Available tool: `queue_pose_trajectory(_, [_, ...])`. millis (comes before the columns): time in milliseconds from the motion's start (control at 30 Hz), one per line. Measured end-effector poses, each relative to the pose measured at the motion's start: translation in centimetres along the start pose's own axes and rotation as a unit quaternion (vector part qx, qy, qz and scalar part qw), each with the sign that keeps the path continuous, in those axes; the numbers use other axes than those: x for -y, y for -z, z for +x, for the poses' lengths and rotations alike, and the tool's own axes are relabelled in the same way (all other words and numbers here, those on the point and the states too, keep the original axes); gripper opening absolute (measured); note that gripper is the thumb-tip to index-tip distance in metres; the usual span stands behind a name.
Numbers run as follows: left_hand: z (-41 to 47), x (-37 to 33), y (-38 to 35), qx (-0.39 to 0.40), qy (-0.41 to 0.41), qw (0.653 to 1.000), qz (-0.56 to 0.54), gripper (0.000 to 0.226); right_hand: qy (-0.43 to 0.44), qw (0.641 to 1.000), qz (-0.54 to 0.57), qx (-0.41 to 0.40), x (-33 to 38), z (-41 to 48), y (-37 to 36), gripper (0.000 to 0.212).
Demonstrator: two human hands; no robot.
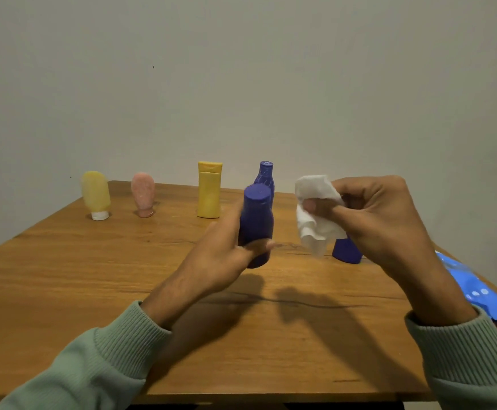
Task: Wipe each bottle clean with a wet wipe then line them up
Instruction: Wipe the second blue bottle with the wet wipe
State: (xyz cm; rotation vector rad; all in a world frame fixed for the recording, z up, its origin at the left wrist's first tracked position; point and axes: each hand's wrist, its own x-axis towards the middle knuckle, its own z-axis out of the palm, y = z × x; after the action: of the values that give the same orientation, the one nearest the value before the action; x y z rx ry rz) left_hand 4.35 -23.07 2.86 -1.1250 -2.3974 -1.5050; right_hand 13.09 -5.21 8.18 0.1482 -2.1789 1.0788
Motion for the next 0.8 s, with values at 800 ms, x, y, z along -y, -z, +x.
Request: queue_pose_trajectory(800, [7.4, 0.1, -4.4, 0.034, 0.004, 0.99, -0.138, 0.041, -0.036, 0.999, -0.01, 0.024, -5.5, 0.2, 0.5, 0.017])
